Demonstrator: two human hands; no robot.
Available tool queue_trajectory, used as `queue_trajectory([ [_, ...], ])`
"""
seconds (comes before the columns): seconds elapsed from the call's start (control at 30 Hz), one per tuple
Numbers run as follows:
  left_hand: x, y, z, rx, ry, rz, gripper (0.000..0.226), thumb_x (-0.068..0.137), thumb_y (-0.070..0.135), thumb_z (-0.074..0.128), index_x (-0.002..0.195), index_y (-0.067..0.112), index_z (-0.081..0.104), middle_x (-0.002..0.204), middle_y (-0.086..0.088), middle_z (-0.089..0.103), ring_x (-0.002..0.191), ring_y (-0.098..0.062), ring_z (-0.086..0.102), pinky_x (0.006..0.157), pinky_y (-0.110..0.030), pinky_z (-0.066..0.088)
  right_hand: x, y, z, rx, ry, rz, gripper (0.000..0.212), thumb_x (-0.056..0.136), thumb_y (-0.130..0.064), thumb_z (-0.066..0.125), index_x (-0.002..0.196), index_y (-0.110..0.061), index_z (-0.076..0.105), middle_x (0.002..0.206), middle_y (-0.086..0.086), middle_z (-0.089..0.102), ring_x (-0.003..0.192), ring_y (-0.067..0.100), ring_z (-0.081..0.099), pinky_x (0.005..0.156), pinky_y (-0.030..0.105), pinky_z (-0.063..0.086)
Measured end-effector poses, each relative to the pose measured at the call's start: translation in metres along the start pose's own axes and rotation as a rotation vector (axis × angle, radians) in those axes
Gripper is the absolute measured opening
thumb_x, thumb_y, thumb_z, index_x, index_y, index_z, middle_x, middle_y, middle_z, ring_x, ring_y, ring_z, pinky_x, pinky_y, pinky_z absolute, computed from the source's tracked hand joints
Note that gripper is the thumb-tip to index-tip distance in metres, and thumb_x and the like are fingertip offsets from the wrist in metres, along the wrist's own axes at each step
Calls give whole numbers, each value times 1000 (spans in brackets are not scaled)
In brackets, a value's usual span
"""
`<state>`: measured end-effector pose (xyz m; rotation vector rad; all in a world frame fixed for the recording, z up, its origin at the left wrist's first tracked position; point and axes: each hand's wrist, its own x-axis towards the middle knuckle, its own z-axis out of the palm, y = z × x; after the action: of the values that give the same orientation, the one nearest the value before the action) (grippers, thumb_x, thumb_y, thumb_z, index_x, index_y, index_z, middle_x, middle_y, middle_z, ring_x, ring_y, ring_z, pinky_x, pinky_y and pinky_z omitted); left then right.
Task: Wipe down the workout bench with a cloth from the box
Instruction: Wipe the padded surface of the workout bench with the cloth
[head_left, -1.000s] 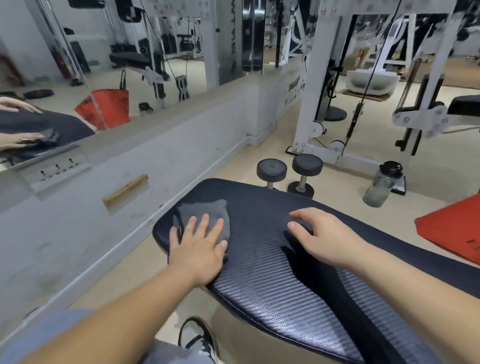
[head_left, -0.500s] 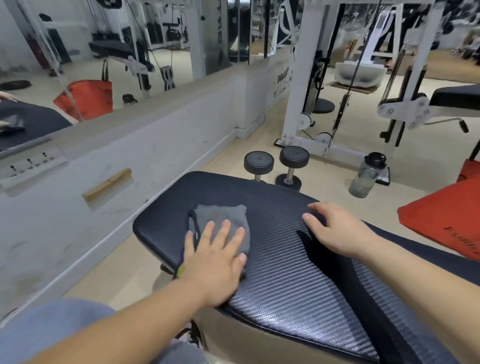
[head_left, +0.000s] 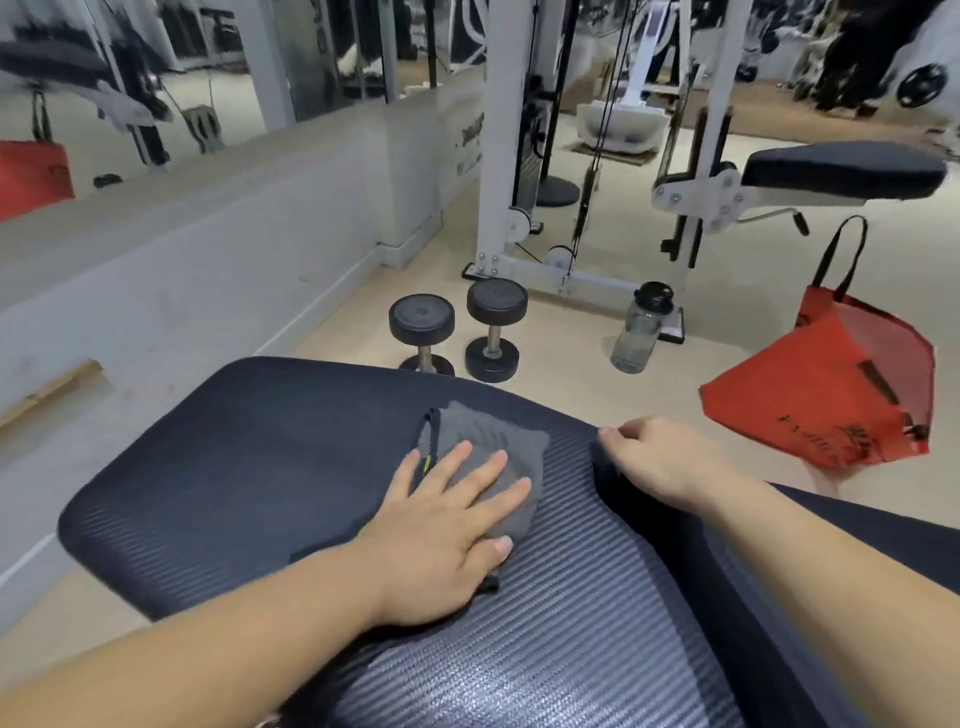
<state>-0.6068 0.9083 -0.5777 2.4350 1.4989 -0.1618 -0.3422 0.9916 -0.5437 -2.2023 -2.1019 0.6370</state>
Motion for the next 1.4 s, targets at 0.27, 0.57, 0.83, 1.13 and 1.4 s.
queue_trajectory([
  [0.27, 112, -22, -35, -16, 46, -123, 55, 103, 58, 18, 156, 52, 7, 170, 16, 3, 157, -14, -6, 124, -57, -5, -10, 38, -8, 208, -71, -129, 36, 98, -62, 37, 115, -54, 67, 111, -21, 65, 119, 19, 61, 107, 40, 45],
  [0.57, 181, 90, -44, 82, -39, -71, 46, 100, 57, 24, 124, 31, 54, 138, -2, 57, 130, -32, 44, 108, -61, 28, -17, 100, -28, -44, 134, -15, 32, 100, -38, 42, 76, -25, 59, 96, -1, 67, 92, 28, 63, 71, 35, 45],
  [0.83, 167, 155, -12, 34, 105, 133, 43, 105, 47, 26, 145, 40, 39, 153, 13, 45, 139, -25, 38, 118, -63, 13, -17, 110, -42, 44, 236, 40, 35, 97, -21, 46, 121, -18, 71, 125, 7, 72, 118, 31, 64, 94, 39, 53],
  [1.13, 72, 16, -11, 21, 241, -108, 45, 105, 46, 34, 150, 43, 37, 161, 14, 34, 147, -16, 29, 117, -50, 31, -51, 57, -9, 8, 155, -221, 36, 100, -39, 44, 120, -20, 68, 117, 3, 64, 113, 27, 60, 94, 49, 53],
  [1.4, -62, 85, 40, -28, 360, -414, 45, 100, 48, 31, 141, 46, 48, 158, 11, 41, 143, -23, 35, 114, -57, 29, -84, 13, -2, -31, 158, -352, 42, 100, -50, 45, 128, -25, 64, 124, -3, 63, 120, 22, 58, 94, 45, 53],
])
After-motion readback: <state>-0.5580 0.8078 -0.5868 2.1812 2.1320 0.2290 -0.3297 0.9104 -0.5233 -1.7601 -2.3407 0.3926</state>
